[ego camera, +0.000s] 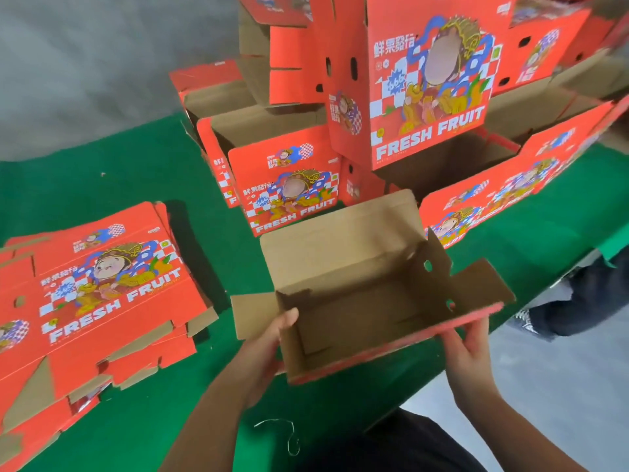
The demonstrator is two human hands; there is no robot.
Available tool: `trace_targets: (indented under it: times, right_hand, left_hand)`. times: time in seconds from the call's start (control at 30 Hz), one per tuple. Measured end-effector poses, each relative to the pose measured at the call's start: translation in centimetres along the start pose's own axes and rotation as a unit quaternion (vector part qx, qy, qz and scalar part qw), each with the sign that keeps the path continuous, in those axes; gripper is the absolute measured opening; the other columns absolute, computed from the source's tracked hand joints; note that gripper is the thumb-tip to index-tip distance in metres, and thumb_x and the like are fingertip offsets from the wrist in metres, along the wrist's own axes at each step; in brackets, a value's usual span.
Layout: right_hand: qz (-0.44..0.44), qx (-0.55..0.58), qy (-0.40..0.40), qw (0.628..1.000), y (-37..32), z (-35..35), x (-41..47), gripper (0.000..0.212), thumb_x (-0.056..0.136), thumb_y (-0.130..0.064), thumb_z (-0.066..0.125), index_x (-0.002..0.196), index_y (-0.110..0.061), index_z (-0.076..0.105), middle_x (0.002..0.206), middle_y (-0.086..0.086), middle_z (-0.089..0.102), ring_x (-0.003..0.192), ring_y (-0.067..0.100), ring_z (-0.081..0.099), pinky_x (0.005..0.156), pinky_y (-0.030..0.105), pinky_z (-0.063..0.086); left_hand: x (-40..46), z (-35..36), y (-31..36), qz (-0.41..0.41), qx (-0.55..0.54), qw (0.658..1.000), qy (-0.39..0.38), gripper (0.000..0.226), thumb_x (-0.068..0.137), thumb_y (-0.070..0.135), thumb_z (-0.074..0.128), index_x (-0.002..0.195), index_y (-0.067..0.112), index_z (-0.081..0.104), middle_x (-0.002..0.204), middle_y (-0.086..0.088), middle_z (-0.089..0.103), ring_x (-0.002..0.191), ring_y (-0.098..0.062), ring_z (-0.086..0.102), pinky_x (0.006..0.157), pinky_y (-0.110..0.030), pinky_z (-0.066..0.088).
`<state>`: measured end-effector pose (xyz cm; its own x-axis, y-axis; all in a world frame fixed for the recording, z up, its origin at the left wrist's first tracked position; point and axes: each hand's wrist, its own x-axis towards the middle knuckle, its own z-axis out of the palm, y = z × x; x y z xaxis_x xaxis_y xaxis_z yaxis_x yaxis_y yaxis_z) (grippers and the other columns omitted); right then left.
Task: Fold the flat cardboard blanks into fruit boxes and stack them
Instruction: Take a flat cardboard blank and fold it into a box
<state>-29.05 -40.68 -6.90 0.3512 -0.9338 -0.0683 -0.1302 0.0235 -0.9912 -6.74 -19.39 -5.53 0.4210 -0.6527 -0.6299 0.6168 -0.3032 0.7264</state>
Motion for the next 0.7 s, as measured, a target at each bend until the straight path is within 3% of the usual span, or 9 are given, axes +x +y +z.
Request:
trace_targets:
  times: [0.07,0.17,0.27,0.33,0.4,0.5,0.57,0.67,0.7]
  right_hand:
    - [-0.003,-0.035,0.013,0.999,0.0,-0.3,0.9,0.033,0.085,0.004,0.052,0.117,-0.003,0.047,0.123,0.017,0.045,0.102,0.0,0.052,0.097,0.04,0.049]
    - [-0.004,-0.061,-0.021,0.998,1.7,-1.5,0.8,0.036,0.087,0.014,0.052,0.116,-0.007,0.047,0.122,0.018,0.05,0.113,0.028,0.052,0.102,0.053,0.046]
    - [0.014,-0.131,-0.084,0.988,3.9,-3.3,0.5,0.023,0.08,0.006,0.049,0.078,-0.011,0.064,0.085,0.01,0.063,0.083,0.004,0.061,0.079,0.042,0.05]
    - [0.057,-0.091,-0.131,0.986,4.6,-4.1,2.3,0.055,0.09,0.023,0.042,0.061,-0.019,0.063,0.066,-0.005,0.062,0.064,-0.001,0.06,0.066,0.032,0.051]
    - [0.085,-0.056,-0.188,0.977,4.8,-4.3,4.4,0.07,0.096,0.03,0.031,0.059,-0.015,0.068,0.058,-0.007,0.062,0.056,0.004,0.062,0.055,0.024,0.054]
    - [0.02,-0.152,-0.266,0.952,2.4,-3.4,7.0,0.039,0.095,0.02,0.05,0.09,-0.01,0.075,0.062,-0.01,0.067,0.057,0.001,0.064,0.054,0.019,0.054]
    - [-0.03,-0.228,-0.342,0.911,-0.2,-2.9,10.0,0.034,0.081,0.0,0.064,0.088,-0.031,0.076,0.064,-0.018,0.064,0.064,-0.008,0.061,0.059,0.007,0.043]
    - [-0.02,-0.447,-0.47,0.761,-4.1,-2.0,14.3,0.009,0.082,-0.027,0.069,0.089,-0.023,0.073,0.08,-0.003,0.07,0.074,0.007,0.055,0.06,0.013,0.039]
    - [0.007,-0.467,-0.488,0.737,-5.0,-1.6,15.2,0.01,0.084,-0.033,0.073,0.093,-0.028,0.071,0.083,-0.006,0.07,0.073,0.005,0.054,0.059,0.014,0.038]
  left_hand:
    - [0.2,1.0,0.4,-0.012,0.042,0.999,-0.02,0.079,0.071,0.062,0.081,0.137,0.023,0.061,0.134,-0.001,0.069,0.124,-0.024,0.065,0.102,-0.046,0.054]
    - [-0.1,-0.2,0.8,-0.043,0.07,0.996,-0.023,0.074,0.066,0.04,0.084,0.13,0.009,0.065,0.119,-0.015,0.074,0.101,-0.029,0.074,0.088,-0.04,0.06]
    - [-0.8,-2.3,1.0,-0.051,0.031,0.998,0.006,0.09,0.047,0.026,0.092,0.125,-0.008,0.063,0.104,-0.029,0.069,0.083,-0.037,0.068,0.074,-0.042,0.057]
    - [-0.7,-1.8,1.1,-0.033,0.02,0.999,0.02,0.081,0.051,0.018,0.093,0.121,-0.008,0.063,0.096,-0.026,0.069,0.082,-0.037,0.066,0.074,-0.041,0.053]
    - [0.0,0.0,1.5,-0.011,-0.005,0.997,0.073,0.064,0.062,0.01,0.088,0.12,0.0,0.064,0.096,-0.018,0.074,0.088,-0.034,0.068,0.077,-0.041,0.053]
    - [1.1,1.7,1.5,0.005,-0.017,0.993,0.121,0.05,0.077,0.02,0.08,0.121,0.003,0.062,0.095,-0.015,0.068,0.085,-0.031,0.064,0.075,-0.037,0.049]
    - [1.7,2.4,1.4,-0.001,-0.026,0.986,0.165,0.027,0.093,0.025,0.069,0.111,0.006,0.066,0.078,-0.009,0.071,0.067,-0.023,0.067,0.064,-0.031,0.053]
    - [1.8,2.7,1.2,-0.021,-0.019,0.977,0.213,0.031,0.1,0.032,0.062,0.111,0.005,0.073,0.104,-0.013,0.078,0.093,-0.026,0.075,0.097,-0.045,0.055]
    - [1.7,2.8,1.3,-0.021,-0.014,0.973,0.228,0.033,0.098,0.034,0.064,0.11,0.005,0.073,0.11,-0.018,0.076,0.1,-0.028,0.073,0.105,-0.051,0.051]
